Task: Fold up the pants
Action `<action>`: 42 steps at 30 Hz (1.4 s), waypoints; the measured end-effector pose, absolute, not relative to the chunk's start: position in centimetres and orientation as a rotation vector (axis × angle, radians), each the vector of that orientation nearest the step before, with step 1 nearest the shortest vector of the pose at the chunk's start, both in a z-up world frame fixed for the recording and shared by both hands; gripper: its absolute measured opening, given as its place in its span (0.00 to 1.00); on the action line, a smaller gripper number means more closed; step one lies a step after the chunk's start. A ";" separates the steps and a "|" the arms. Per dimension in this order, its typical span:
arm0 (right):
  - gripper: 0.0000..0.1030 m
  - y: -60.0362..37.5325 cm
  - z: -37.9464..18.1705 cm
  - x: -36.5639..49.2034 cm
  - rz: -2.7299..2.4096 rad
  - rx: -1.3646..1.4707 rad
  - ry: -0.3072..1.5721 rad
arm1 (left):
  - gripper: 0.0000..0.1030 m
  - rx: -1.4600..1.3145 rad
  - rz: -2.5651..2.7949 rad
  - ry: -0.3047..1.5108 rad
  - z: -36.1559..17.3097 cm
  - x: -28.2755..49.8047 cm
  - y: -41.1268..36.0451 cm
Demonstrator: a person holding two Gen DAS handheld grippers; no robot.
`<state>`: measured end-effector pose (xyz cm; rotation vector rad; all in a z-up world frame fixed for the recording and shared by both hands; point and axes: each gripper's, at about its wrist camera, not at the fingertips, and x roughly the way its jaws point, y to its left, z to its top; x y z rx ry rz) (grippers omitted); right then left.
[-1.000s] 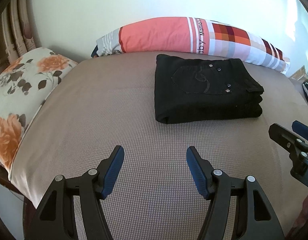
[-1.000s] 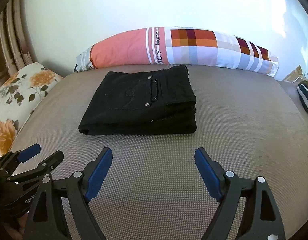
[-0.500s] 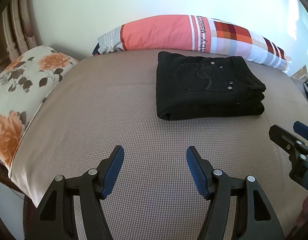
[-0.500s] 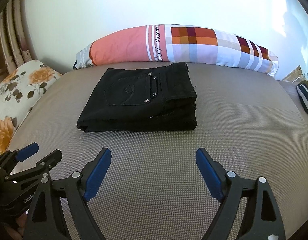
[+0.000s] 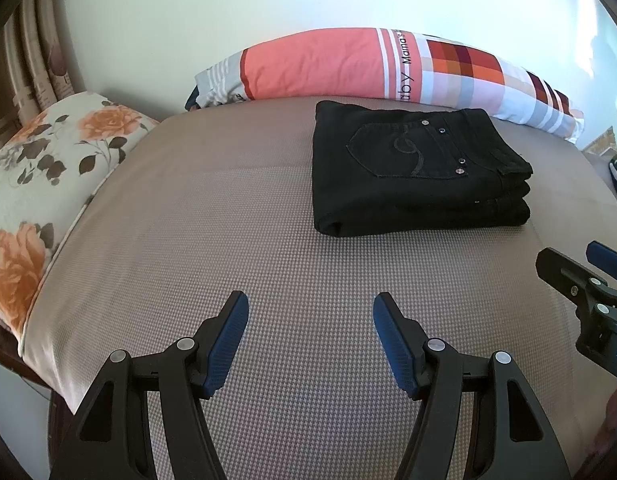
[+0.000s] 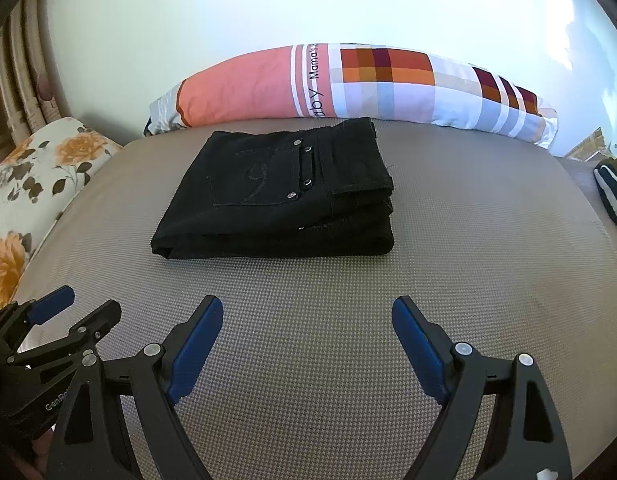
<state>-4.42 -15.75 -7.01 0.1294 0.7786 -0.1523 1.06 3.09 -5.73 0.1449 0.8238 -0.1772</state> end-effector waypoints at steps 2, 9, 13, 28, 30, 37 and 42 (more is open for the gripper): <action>0.82 -15.7 -7.1 -4.5 -0.154 0.136 0.779 | 0.64 0.144 -0.175 0.826 -5.7 1.0 3.1; 0.82 -15.7 -7.3 -4.6 -0.155 0.142 0.787 | 0.64 0.145 -0.176 0.826 -5.9 1.0 3.1; 0.82 -15.5 -7.4 -4.7 -0.155 0.142 0.789 | 0.64 0.146 -0.174 0.823 -5.9 0.9 3.1; 0.82 -15.4 -7.5 -4.7 -0.155 0.140 0.794 | 0.64 0.152 -0.168 0.823 -6.1 0.8 3.3; 0.82 -15.4 -7.5 -4.7 -0.156 0.139 0.796 | 0.64 0.154 -0.171 0.825 -6.1 0.8 3.2; 0.82 -15.4 -7.5 -4.7 -0.158 0.136 0.796 | 0.64 0.160 -0.172 0.821 -6.2 0.9 3.2; 0.82 -15.2 -7.5 -4.6 -0.156 0.134 0.799 | 0.64 0.161 -0.174 0.820 -6.2 0.9 3.1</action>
